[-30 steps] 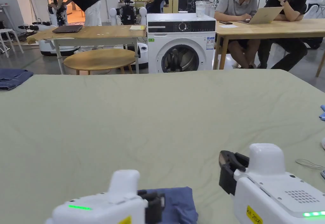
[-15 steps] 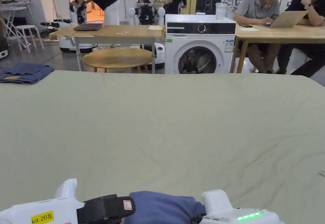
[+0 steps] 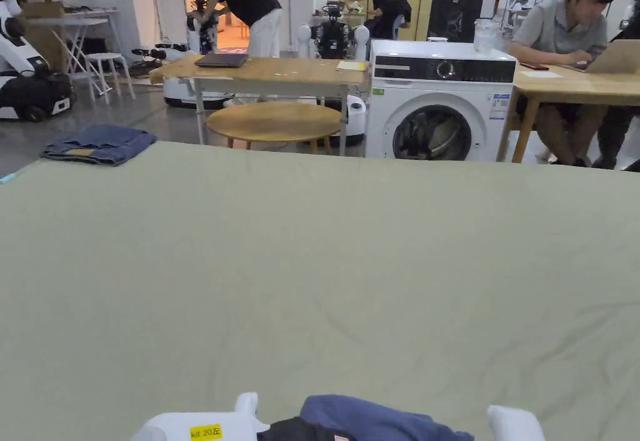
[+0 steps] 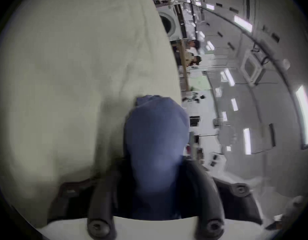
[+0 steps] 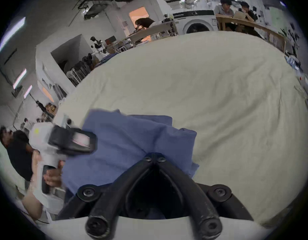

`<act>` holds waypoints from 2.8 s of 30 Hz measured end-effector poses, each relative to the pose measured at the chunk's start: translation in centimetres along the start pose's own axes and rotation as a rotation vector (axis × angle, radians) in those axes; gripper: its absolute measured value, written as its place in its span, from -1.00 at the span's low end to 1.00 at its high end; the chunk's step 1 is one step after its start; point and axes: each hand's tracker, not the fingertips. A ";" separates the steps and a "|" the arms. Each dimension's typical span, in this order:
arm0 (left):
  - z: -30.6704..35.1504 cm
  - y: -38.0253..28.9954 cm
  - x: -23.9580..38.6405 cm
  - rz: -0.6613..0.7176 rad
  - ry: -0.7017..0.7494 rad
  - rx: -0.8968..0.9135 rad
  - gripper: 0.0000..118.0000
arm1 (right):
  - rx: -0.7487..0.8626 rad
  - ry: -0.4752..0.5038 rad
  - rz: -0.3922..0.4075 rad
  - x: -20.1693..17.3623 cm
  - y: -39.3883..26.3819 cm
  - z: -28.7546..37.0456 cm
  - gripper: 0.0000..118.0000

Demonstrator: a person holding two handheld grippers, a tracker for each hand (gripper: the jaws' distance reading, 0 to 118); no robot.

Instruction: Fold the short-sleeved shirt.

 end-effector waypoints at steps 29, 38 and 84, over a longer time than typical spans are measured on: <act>41.5 16.0 -12.0 0.209 0.291 0.664 -0.36 | 0.114 0.179 0.297 -21.6 10.0 -12.1 -1.00; 41.9 10.6 -3.6 -0.061 0.700 1.113 0.84 | 0.125 0.144 0.297 -19.6 10.3 -11.6 -1.00; 3.6 -7.5 25.8 -1.051 0.723 1.043 -1.00 | 0.933 -0.413 0.303 -6.9 7.2 14.0 -1.00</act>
